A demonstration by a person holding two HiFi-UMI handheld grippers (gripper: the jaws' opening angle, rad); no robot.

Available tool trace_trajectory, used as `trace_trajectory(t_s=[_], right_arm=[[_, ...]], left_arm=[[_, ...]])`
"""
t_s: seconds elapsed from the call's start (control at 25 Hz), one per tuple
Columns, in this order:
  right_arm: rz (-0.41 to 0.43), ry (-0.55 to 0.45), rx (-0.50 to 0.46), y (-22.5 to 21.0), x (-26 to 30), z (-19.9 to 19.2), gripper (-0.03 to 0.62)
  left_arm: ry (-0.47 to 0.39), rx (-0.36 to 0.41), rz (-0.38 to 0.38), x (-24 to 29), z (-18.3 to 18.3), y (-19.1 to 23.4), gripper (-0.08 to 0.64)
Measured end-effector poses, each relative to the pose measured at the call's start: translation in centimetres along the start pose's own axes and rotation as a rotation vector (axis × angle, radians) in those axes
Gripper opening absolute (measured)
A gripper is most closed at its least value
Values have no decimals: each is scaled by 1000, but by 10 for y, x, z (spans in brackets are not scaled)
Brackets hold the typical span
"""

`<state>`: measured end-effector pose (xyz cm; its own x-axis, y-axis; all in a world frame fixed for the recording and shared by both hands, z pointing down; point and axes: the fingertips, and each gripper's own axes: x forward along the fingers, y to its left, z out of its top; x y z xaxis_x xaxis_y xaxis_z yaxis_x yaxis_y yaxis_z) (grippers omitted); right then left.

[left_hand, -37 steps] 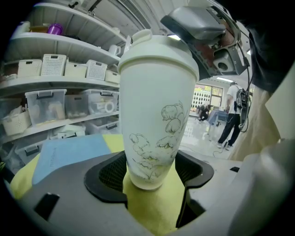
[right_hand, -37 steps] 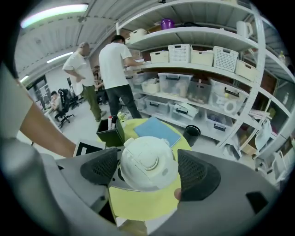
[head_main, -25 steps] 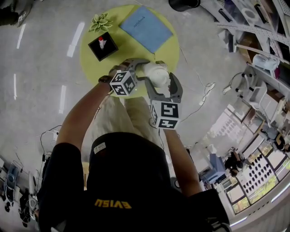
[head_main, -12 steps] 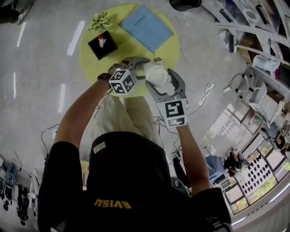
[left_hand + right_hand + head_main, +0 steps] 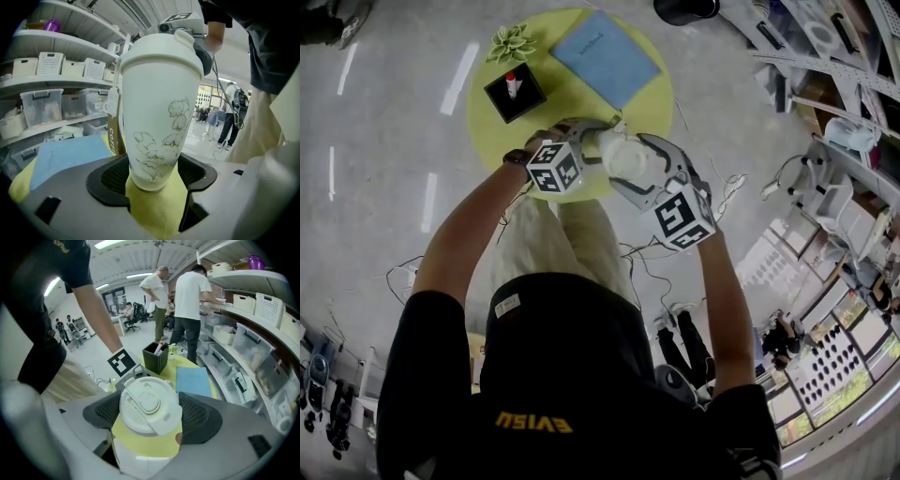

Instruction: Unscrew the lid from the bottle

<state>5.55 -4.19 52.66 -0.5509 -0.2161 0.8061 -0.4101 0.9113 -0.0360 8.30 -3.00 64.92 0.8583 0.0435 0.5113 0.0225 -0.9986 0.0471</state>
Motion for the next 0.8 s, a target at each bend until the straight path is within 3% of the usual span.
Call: trace_trajectory(t_s=[0.16, 0.32, 0.4, 0.44, 0.48, 0.8], right_arm=[[58, 6, -51, 2, 0, 0, 385], [34, -5, -48, 3, 0, 0, 387], [12, -19, 1, 3, 0, -2, 403], [-1, -35, 49, 4, -1, -3, 459], [-25, -60, 108, 4, -3, -4, 472], [-492, -261, 527, -1, -16, -3, 468]], left_arm=[[6, 4, -3, 0, -1, 0, 339], [7, 0, 0, 0, -1, -1, 339], [8, -3, 1, 1, -1, -1, 339], [7, -3, 1, 1, -1, -1, 339], [7, -2, 1, 1, -1, -1, 339], [16, -16, 4, 1, -3, -1, 337]])
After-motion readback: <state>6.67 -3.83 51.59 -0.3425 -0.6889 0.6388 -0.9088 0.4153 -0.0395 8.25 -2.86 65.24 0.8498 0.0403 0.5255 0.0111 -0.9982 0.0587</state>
